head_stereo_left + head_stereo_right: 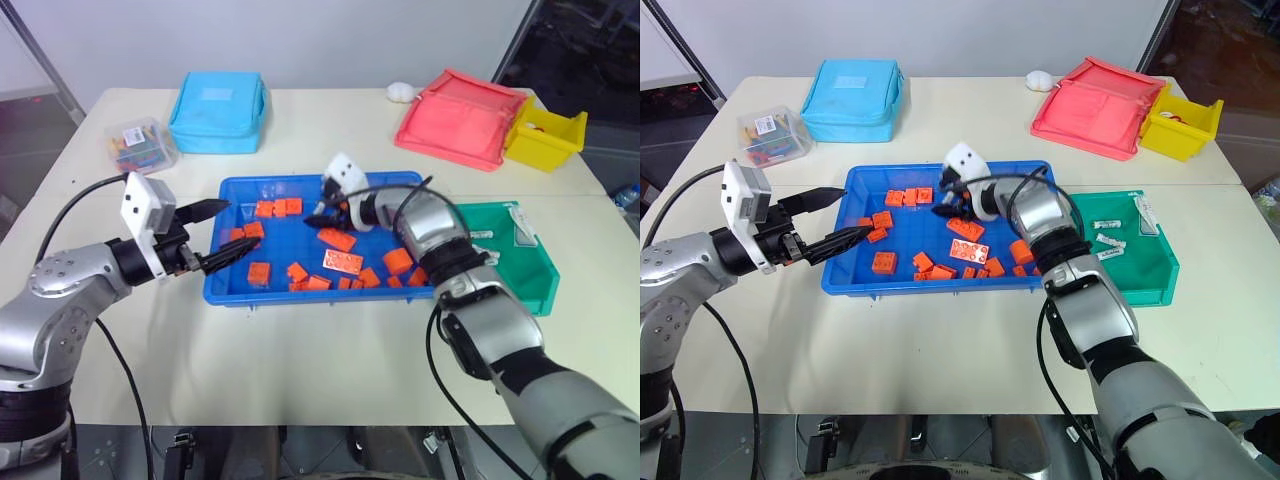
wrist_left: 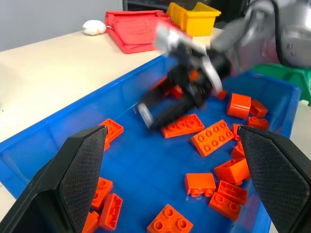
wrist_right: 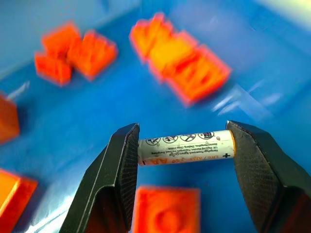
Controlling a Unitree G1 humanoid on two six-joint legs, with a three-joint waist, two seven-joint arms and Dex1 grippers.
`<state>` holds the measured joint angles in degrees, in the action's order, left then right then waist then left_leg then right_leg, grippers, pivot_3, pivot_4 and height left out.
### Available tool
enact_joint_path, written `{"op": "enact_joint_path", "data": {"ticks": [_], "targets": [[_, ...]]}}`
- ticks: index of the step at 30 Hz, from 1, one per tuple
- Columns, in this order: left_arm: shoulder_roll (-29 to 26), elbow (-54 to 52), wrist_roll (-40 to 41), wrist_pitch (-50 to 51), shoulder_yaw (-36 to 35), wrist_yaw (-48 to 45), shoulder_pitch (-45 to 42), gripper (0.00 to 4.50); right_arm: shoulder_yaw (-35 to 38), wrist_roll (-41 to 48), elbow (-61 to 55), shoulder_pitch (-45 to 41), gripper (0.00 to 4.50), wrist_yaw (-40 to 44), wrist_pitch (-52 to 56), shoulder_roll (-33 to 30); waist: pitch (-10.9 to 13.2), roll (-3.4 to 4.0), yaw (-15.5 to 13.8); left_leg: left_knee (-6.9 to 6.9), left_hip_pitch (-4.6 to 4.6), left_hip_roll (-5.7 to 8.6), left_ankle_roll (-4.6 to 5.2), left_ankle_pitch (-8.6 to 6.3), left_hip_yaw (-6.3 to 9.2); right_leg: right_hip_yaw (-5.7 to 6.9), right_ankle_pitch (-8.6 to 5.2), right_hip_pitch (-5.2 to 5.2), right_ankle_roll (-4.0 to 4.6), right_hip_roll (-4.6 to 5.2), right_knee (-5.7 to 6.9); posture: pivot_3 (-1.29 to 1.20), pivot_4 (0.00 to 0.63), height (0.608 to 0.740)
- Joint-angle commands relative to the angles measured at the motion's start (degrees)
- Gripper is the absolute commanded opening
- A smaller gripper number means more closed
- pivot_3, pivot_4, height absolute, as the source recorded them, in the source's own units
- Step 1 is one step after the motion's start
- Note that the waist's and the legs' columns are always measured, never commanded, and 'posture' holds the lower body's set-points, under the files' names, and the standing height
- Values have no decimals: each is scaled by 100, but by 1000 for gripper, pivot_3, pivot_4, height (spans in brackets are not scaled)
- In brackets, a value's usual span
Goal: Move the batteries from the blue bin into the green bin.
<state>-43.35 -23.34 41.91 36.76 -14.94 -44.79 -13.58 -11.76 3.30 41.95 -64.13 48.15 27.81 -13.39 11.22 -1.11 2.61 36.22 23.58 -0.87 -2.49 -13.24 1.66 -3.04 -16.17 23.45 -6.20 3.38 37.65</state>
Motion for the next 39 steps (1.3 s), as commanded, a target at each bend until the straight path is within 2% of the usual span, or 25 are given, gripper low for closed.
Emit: {"op": "enact_joint_path", "data": {"ticks": [1, 3, 10, 12, 16, 18, 21, 26, 30, 32, 35, 39], "targets": [[33, -161, 105, -98, -124, -18, -22, 4500, 364, 193, -633, -282, 2189, 51, 224, -283, 0, 0, -9, 0, 0, 0, 0, 0, 0, 0, 0, 0, 0, 0, 0, 0, 150, 740], [44, -167, 167, -68, -97, -80, -59, 4500, 499, 282, -1188, -218, 2189, 157, 552, -612, 0, 0, -30, 0, 1, 2, 0, 0, 2, 1, 0, -1, 0, 4, 0, 0, 150, 740], [-154, -54, 279, 21, 244, -656, -388, 4500, 983, 613, -3787, 766, 2189, 693, 2199, -2854, 0, 0, -180, 2, 9, 15, 1, -1, -1, 4, 0, -4, 0, 18, -17, 0, 150, 740], [-176, 56, 285, 72, 423, -846, -605, 4500, 1254, 726, -4308, 1142, 2189, 800, 2598, -3530, 0, 0, -168, 2, 6, 12, 1, -1, 0, 5, 0, -7, 0, 13, -19, 0, 150, 740], [-211, 270, 182, 46, 703, -1150, -886, 4500, 1655, 1029, -5061, 1747, 2189, 869, 3204, -4345, 1, 3, -114, 2, 3, 7, 1, -1, -9, 1, -1, -6, 0, 10, -20, 0, 150, 740], [-188, 474, 129, 17, 871, -1321, -1132, 4500, 2057, 1158, -5470, 2389, 2189, 932, 3526, -4801, 1, 3, -116, 1, -2, -1, 2, -1, -10, -1, -1, -8, 0, 2, -19, 0, 150, 740], [-126, 747, 16, -50, 1028, -1448, -1378, 4500, 2407, 1317, -5743, 3051, 2189, 879, 3682, -5080, 0, 2, -135, 1, -1, -5, 3, -1, -4, 0, -1, -11, 0, -9, -21, 0, 150, 740], [-38, 1042, -162, -157, 1152, -1599, -1574, 4500, 2777, 1556, -5955, 3606, 2189, 596, 3903, -5018, 0, 2, -108, 6, -6, -6, 3, -1, -12, -9, -1, -13, -1, -9, -19, 0, 150, 740], [-6, 1089, -228, -174, 1123, -1643, -1601, 4500, 2842, 1502, -5767, 3990, 2189, 416, 3620, -5066, 0, 2, -147, 4, -6, -6, 3, -1, -11, -9, -1, -13, -1, -9, -19, 0, 150, 740], [-10, 1049, -225, -157, 1067, -1624, -1566, 4500, 2830, 1486, -5633, 4108, 3207, 387, 3437, -5101, 0, 2, -158, 5, -5, -5, 3, -1, -11, -9, -1, -13, -1, -9, -19, 0, 150, 740], [-49, 958, -198, -114, 967, -1575, -1468, 4500, 2745, 1432, -5368, 4154, 4477, 329, 3154, -5156, 0, 2, -160, 5, -5, -5, 3, -1, -12, -9, -1, -14, -1, -7, -20, 0, 150, 740], [-104, 839, -173, -66, 849, -1498, -1322, 4500, 2524, 1406, -5112, 3876, 4477, 284, 2909, -5236, 0, 2, -137, 4, -5, -5, 3, -1, -11, -9, -1, -13, -1, -8, -20, 0, 150, 740]]}}
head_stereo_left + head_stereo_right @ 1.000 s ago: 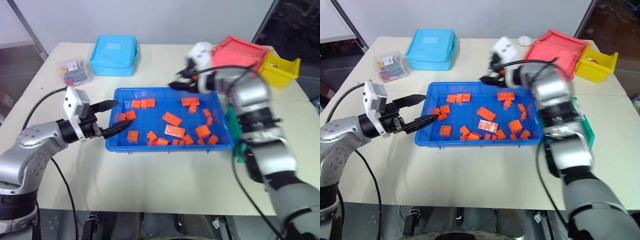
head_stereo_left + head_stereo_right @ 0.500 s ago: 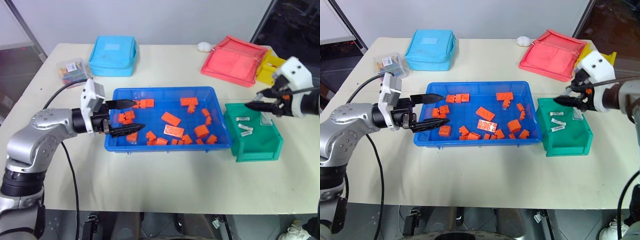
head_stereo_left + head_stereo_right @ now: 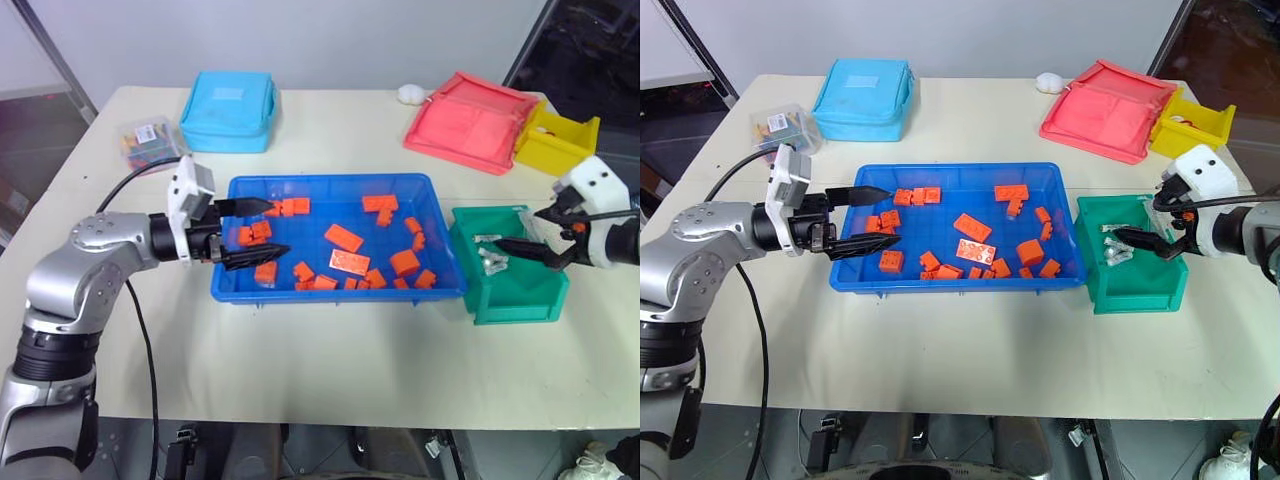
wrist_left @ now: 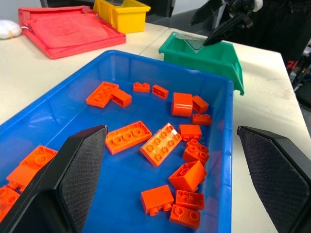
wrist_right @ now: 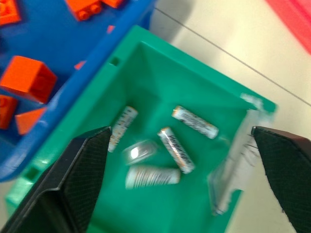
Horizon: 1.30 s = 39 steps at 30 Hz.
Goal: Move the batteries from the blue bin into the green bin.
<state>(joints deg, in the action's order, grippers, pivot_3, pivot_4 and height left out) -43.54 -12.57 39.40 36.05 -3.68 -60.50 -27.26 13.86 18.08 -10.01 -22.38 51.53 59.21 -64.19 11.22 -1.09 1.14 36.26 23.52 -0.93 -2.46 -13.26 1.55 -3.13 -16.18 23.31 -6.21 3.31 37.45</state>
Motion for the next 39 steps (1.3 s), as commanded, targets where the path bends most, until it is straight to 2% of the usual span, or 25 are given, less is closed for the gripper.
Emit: {"op": "enact_joint_path", "data": {"ticks": [1, 4, 7, 10, 16, 23, 30, 39], "targets": [[-96, -263, 86, 16, -302, 97, 74, 4500, -127, -63, 116, -462, 4477, -74, -277, -145, 0, 0, 18, 0, -1, -1, 0, 0, 0, 0, 0, 0, 0, -1, 0, 0, 150, 740], [-132, -321, 103, 49, -367, 143, 139, 4500, -524, 77, 60, -1240, 4477, -104, -275, 134, 1, 2, 73, 0, -2, -1, 0, 0, -1, -1, 0, 2, 0, -1, 1, 0, 150, 740], [-148, -386, 64, 56, -390, 160, 224, 4500, -1102, 218, -48, -2006, 4477, -123, -200, 731, 0, 0, 142, 0, -3, -4, 0, 0, 3, 1, 0, 0, 0, -4, 1, 0, 150, 740], [-151, -480, 81, 78, -418, 207, 294, 4500, -1539, 326, -204, -2310, 4477, -119, -102, 1261, -1, -2, 137, -3, -2, -5, 0, 0, 7, 2, 0, 0, 1, -7, 2, 0, 150, 740], [-168, -765, 184, 187, -586, 405, 534, 4500, -2212, 386, -463, -1963, 4477, -56, -290, 1889, -1, -3, 64, 1, 13, 6, 0, 0, 13, 5, 0, 3, 0, 9, 0, 0, 150, 740], [-269, -1089, 366, 367, -802, 593, 817, 4500, -2855, 283, -625, -1622, 4477, -66, -499, 2338, -1, -3, 77, 14, 15, 6, 0, 0, 15, 8, 1, 3, -1, 7, 5, 0, 150, 740], [-261, -1287, 491, 441, -894, 809, 962, 4500, -3277, 111, -565, -1452, 4477, -233, -690, 2706, -1, -3, 108, 13, 14, 5, 0, 0, 17, 9, 0, 3, -1, 6, 6, 0, 150, 740], [-321, -1423, 631, 506, -948, 921, 1075, 4500, -3519, -413, 168, -1617, 4477, -389, -1178, 3119, -2, -5, 120, 11, 11, 5, 0, 0, 17, 9, 0, 1, -1, 5, 6, 0, 150, 740]]}}
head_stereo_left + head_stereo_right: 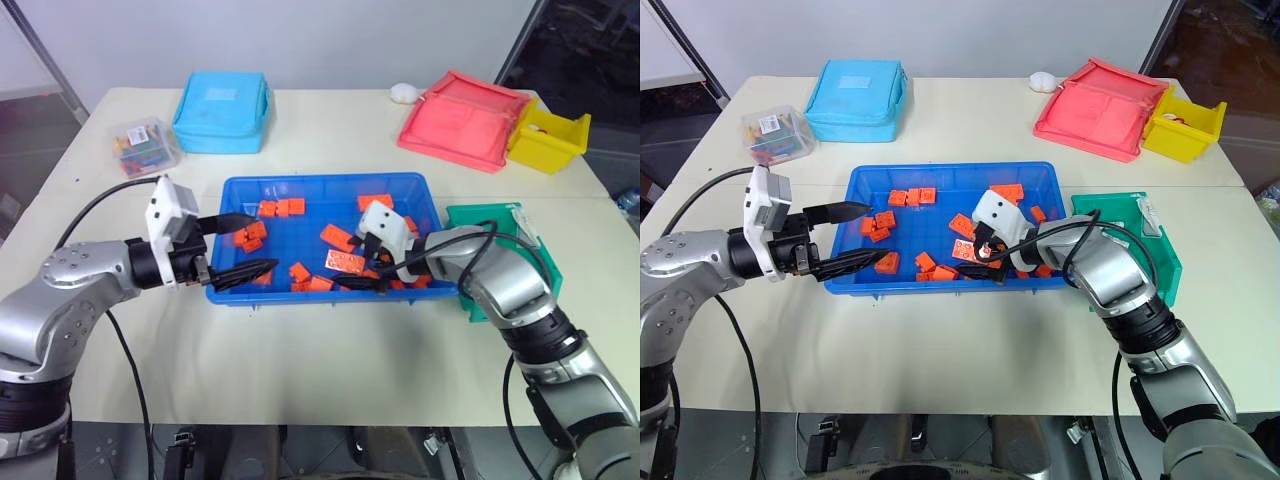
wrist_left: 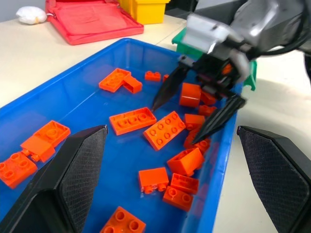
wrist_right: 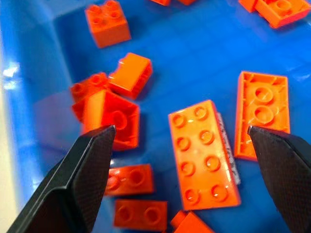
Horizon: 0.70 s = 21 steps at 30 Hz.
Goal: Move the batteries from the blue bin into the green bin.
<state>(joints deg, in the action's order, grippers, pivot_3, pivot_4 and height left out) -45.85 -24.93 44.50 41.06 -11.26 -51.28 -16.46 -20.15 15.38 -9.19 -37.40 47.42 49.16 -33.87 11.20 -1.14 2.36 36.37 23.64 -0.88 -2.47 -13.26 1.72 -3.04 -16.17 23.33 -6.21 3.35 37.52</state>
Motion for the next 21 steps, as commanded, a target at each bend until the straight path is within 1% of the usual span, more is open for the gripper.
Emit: {"op": "enact_joint_path", "data": {"ticks": [1, 5, 13, 21], "targets": [[-110, -202, 139, 19, -193, -10, 3, 4500, -136, -183, 125, -124, 4477, 39, -202, 106, 0, 0, 1, 0, 0, 0, 0, 0, 0, 0, 0, 0, 0, 0, 0, 0, 150, 740], [-458, -248, 64, 12, -137, -376, 210, 4500, -252, -390, 441, -145, 4477, 80, -359, 128, -2, -1, 11, -2, -3, 0, 0, 0, -1, -1, 0, -1, 0, 0, 0, 0, 150, 740], [-458, -173, 62, -31, -162, -351, 95, 4500, -361, -564, 677, -161, 4477, 261, -418, 102, -9, -14, 3, 0, -23, -1, 0, 0, 0, 0, 0, -26, 1, -1, 0, 0, 150, 740], [-633, -173, -126, -139, -55, -535, 6, 4500, -561, -779, 985, -485, 4477, 598, -537, 121, -11, -17, -1, 0, -24, -1, 0, 0, 1, 1, 0, -27, 1, -1, -1, 0, 150, 740]]}}
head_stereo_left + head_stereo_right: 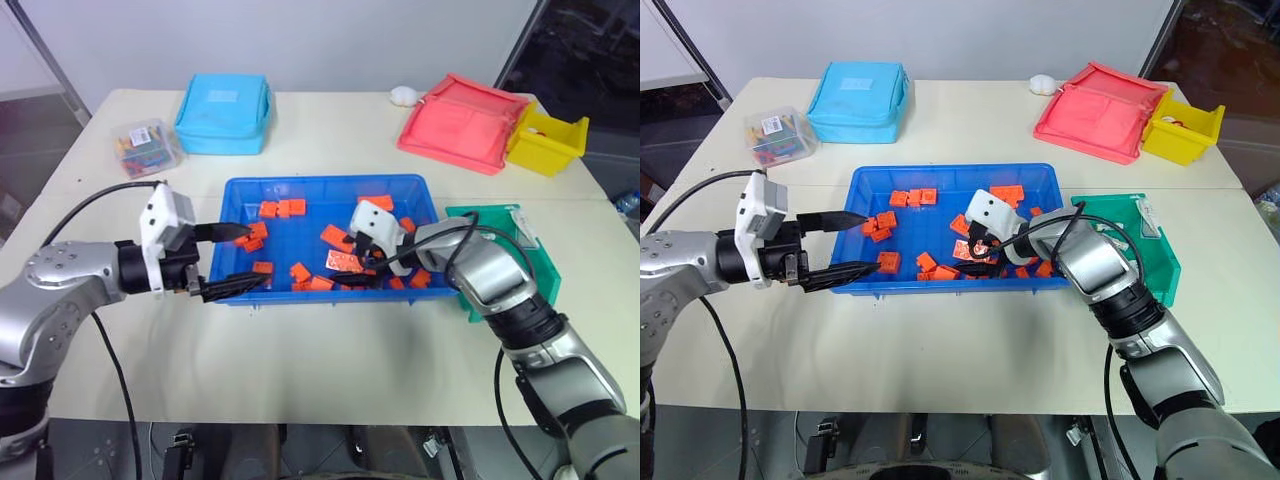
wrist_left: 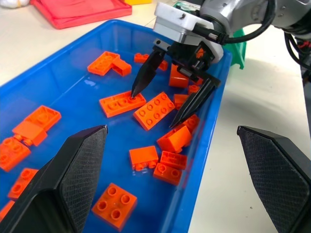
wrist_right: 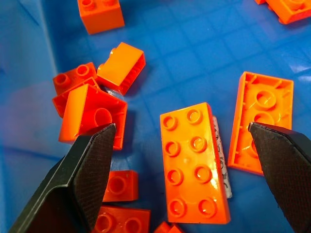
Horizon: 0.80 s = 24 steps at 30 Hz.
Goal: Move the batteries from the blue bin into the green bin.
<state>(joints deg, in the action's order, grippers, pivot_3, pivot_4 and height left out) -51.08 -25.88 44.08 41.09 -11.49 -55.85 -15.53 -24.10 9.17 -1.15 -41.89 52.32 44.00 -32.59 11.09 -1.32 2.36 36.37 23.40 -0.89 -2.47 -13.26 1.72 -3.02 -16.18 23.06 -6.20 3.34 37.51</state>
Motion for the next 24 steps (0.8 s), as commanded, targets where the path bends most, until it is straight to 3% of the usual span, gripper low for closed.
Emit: {"op": "enact_joint_path", "data": {"ticks": [1, 6, 8, 13, 14, 24], "targets": [[-101, -67, -83, -150, -40, -73, -105, 4500, -190, -195, 248, -74, 4477, 130, -49, 18, 1, 1, 1, -2, 1, 1, 0, 0, -2, -1, 0, 2, 0, 2, 0, 0, 150, 740], [26, -85, -53, -161, -60, 40, -186, 4500, -295, -389, 677, -228, 4477, 261, -282, 131, 1, 1, 10, -6, 2, -1, 0, 0, 0, 0, 0, 6, 0, -1, 0, 0, 150, 740], [77, -95, -46, -153, -65, 89, -198, 4500, -311, -459, 825, -269, 3716, 311, -379, 171, 1, 1, 18, -6, 1, -1, 0, 0, -1, 0, 0, 6, 0, -1, 0, 0, 150, 740], [136, -139, -50, -147, -107, 183, -113, 4500, -272, -561, 912, -313, 1231, 405, -490, 226, 0, 0, 15, -6, 1, -2, 0, 0, 0, 0, 0, 5, 0, -2, 0, 0, 150, 740], [144, -144, -47, -145, -118, 196, -101, 4500, -261, -571, 912, -320, 952, 416, -494, 233, 0, 0, 13, -6, 0, -2, 0, 0, 0, 0, 0, 5, 0, -2, 0, 0, 150, 740], [197, -135, -14, -152, -130, 267, -52, 4500, 5, -553, 472, -488, 947, 430, -311, 187, 1, 1, 11, -6, 1, -1, 0, 0, 0, 0, 0, 6, 0, -1, 0, 0, 150, 740]]}}
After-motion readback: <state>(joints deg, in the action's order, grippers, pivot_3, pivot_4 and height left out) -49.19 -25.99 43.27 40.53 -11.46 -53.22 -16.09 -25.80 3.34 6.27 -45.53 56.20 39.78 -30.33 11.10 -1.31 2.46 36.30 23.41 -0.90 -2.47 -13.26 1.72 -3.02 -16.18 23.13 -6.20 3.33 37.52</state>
